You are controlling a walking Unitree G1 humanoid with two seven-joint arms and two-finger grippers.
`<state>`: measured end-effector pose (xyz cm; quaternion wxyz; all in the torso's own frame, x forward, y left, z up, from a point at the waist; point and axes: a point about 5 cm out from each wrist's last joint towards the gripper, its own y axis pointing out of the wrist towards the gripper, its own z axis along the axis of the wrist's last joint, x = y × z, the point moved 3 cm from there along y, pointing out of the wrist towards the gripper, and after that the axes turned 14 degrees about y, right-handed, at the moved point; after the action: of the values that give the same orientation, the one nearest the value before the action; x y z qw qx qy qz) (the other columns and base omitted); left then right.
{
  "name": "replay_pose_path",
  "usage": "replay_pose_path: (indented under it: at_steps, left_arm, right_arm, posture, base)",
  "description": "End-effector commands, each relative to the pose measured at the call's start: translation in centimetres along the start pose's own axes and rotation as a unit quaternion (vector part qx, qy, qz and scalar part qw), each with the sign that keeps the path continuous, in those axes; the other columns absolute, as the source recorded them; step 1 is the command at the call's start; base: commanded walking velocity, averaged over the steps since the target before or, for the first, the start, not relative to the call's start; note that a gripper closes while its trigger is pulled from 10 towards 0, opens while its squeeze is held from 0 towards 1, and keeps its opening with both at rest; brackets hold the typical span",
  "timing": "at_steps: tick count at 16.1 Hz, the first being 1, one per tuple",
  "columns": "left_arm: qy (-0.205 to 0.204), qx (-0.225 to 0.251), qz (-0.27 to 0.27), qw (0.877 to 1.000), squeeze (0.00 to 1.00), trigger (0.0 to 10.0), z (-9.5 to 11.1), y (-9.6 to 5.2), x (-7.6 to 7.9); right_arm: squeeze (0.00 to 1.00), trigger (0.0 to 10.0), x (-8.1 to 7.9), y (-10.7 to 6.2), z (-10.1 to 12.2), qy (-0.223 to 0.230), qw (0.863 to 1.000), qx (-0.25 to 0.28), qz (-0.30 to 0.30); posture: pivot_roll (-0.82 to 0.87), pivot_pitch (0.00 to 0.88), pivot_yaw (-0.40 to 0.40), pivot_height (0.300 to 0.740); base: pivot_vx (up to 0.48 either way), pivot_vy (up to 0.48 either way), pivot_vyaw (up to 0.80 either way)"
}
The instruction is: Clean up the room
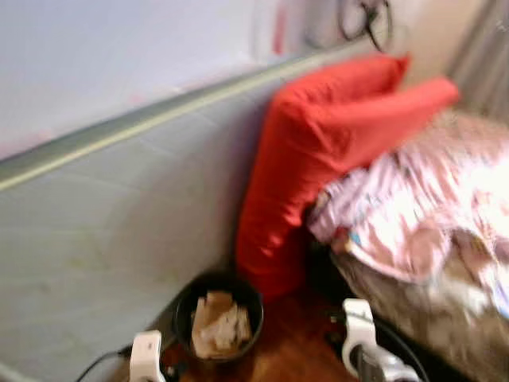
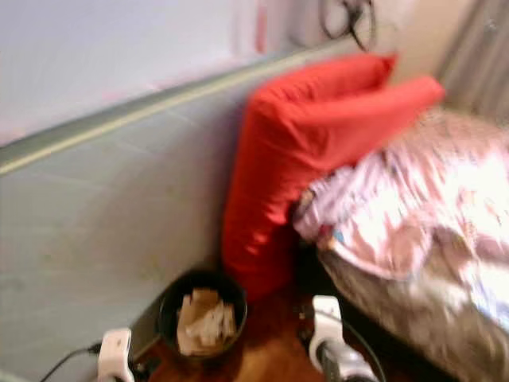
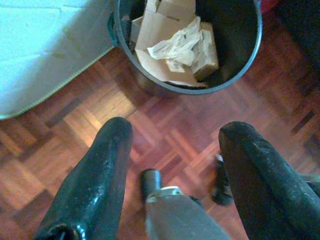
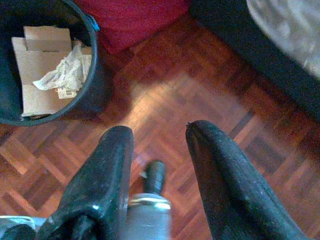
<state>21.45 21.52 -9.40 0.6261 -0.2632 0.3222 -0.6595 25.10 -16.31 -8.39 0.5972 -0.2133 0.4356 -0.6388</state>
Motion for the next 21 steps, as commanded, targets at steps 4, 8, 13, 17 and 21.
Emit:
replay_pose_path:
  at_steps: [4, 8, 13, 17, 21]
  left_arm:
    - [-0.005, 0.003, 0.001, 1.0, 0.0, 10.0, 0.4, 0.1, 0.1]
    - [-0.005, 0.004, 0.002, 1.0, 0.0, 10.0, 0.4, 0.1, 0.0]
    - [-0.005, 0.003, 0.0, 1.0, 0.0, 10.0, 0.2, 0.0, 0.0]
    - [-0.007, 0.002, 0.0, 1.0, 0.0, 10.0, 0.0, 0.0, 0.1]
    - [-0.004, 0.001, -0.002, 1.0, 0.0, 10.0, -0.1, 0.0, 0.2]
  right_arm:
    - [0.0, 10.0, 1.1, -0.4, 2.5, -0.009, 0.993, 0.107, -0.049]
    - [0.0, 10.0, 0.6, -1.5, 5.3, -0.067, 0.968, 0.236, -0.059]
    - [0.0, 10.0, 0.7, -8.8, 19.0, -0.17, 0.82, 0.538, -0.097]
    - [0.0, 10.0, -2.1, -9.6, 22.1, -0.131, 0.832, 0.539, -0.009]
    - [0.0, 10.0, -0.9, -9.6, 19.7, -0.18, 0.823, 0.538, 0.002]
  posture:
    - [0.08, 0.0, 0.007, 0.74]
    - [0.06, 0.0, 0.01, 0.74]
    - [0.03, 0.0, 0.005, 0.74]
    - [0.02, 0.0, -0.001, 0.74]
    - [0.01, 0.0, -0.007, 0.74]
  base:
    - [0.0, 0.0, -0.19]
    - [0.0, 0.0, 0.0]
    - [0.0, 0.0, 0.0]
    - [0.0, 0.0, 0.0]
    - [0.0, 0.0, 0.0]
